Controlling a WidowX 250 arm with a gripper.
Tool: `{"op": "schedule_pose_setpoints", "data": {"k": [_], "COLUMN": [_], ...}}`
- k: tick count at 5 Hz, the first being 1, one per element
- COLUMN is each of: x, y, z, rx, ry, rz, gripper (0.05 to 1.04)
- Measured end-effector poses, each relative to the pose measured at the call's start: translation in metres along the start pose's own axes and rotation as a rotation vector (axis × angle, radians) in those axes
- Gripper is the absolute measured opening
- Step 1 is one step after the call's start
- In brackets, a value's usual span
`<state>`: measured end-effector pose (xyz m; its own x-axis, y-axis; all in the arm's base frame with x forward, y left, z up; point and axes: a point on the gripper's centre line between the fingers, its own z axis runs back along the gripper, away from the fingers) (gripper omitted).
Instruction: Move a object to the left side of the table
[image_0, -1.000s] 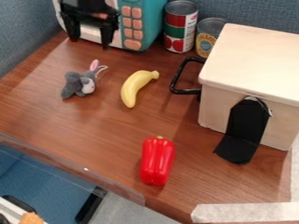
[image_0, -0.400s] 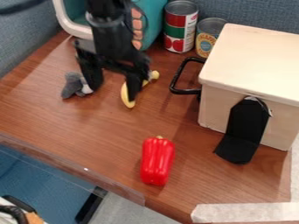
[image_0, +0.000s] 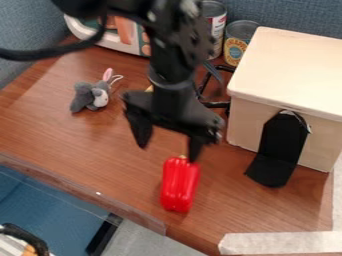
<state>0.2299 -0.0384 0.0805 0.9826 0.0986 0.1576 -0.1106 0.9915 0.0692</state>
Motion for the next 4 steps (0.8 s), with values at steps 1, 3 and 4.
{"op": "schedule_pose_setpoints", "data": {"k": [1, 3, 4], "x": [-0.009, -0.023, -0.021], "y": [-0.004, -0.01, -0.01], "z": [-0.027, -0.06, -0.061], "rx": [0.068, 0.14, 0.125], "ry": [0.069, 0.133, 0.125], "rz": [-0.024, -0.039, -0.046], "gripper": [1.0, 0.941, 0.766]}}
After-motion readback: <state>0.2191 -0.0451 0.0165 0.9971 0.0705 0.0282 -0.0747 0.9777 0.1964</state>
